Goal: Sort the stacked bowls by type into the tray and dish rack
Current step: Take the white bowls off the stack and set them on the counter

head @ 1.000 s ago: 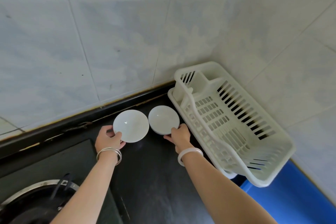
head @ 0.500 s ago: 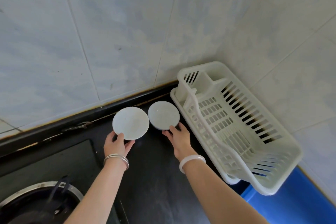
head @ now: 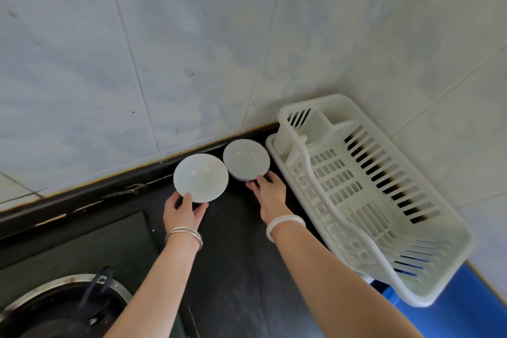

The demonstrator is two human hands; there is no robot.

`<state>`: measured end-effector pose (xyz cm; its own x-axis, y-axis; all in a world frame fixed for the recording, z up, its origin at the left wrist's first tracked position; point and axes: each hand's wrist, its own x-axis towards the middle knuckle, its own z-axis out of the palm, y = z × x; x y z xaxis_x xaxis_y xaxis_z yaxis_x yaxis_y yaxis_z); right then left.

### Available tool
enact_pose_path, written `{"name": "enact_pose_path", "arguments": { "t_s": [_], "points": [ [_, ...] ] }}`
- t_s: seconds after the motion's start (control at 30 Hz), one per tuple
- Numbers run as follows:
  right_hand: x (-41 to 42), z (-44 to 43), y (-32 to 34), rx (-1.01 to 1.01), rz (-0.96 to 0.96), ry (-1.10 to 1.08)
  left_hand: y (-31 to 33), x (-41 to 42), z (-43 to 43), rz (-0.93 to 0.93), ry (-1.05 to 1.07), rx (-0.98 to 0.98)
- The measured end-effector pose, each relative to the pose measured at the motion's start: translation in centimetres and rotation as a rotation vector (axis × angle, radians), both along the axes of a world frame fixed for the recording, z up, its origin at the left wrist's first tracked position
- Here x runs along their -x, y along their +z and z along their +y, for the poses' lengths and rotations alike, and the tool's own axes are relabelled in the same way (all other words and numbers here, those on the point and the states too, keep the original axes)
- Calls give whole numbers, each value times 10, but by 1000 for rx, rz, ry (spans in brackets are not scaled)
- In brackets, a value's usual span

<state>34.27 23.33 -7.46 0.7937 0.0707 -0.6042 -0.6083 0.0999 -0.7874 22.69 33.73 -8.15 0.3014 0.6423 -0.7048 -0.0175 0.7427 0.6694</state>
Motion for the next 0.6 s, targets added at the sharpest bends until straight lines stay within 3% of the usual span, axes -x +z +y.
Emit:
{"name": "enact_pose_path", "arguments": {
  "t_s": [0.3, 0.6],
  "points": [
    [6, -14, 16, -8, 63, 142, -8, -1, -8, 24, 56, -66],
    [46, -78, 58, 48, -53, 337, 6, 38, -45, 19, -250, -303]
  ]
}}
